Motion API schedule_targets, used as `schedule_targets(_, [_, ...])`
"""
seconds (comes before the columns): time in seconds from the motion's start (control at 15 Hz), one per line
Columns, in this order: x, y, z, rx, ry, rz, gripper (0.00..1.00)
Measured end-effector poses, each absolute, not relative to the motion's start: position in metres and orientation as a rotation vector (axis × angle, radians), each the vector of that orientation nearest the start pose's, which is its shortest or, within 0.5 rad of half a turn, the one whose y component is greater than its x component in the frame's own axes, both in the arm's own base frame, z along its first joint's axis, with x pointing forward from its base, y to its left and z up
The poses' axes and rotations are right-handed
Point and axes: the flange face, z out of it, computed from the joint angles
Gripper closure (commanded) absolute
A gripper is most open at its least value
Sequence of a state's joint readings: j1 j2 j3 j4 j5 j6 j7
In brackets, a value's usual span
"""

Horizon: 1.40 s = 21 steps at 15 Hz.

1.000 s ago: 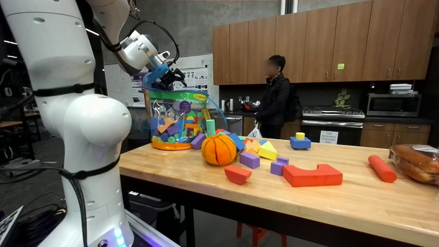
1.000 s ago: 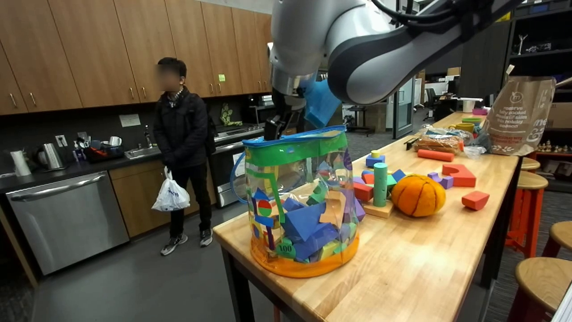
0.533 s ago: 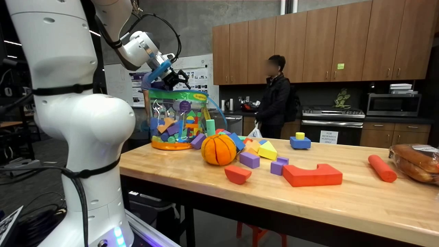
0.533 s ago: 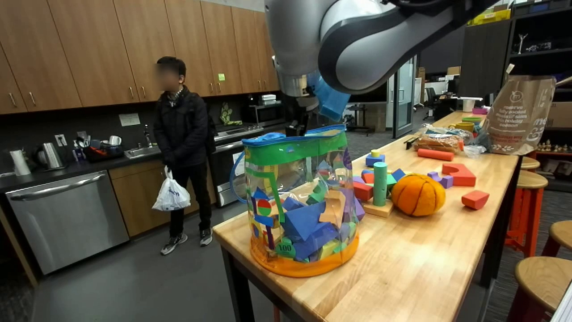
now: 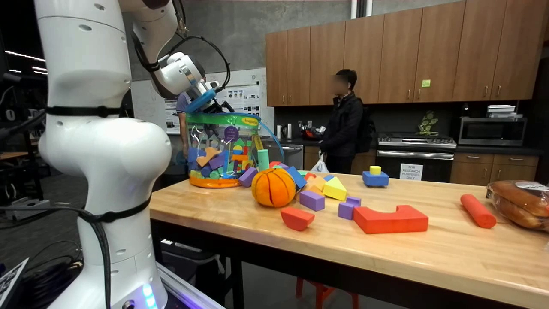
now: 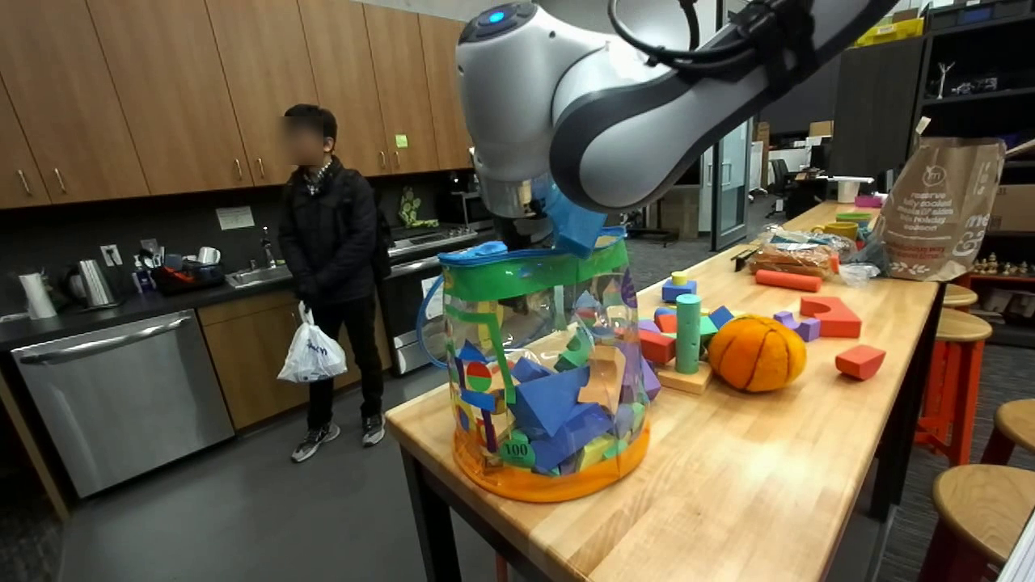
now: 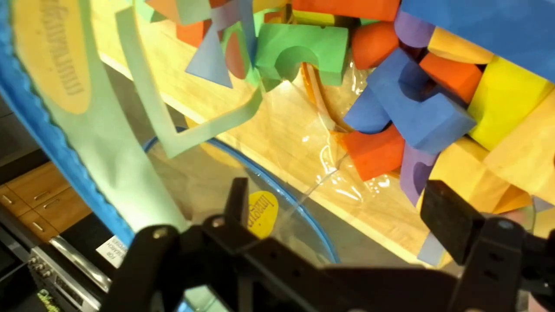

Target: Remove the blocks from the basket

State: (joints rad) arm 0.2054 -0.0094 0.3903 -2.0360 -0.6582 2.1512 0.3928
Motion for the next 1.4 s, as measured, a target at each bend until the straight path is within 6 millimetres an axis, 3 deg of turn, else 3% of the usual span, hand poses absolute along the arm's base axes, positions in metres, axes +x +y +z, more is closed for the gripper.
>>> schedule_targets(0.4, [0.499, 0.317, 0.411, -3.386, -0.998, -0.493, 0.0])
schedule_targets(0.93, [0.515, 0.292, 0.403, -3.425, -0.793, -0.312, 0.0])
schedule_targets(1.4, [0.512, 0.29, 0.392, -3.422, -0.724, -0.195, 0.0])
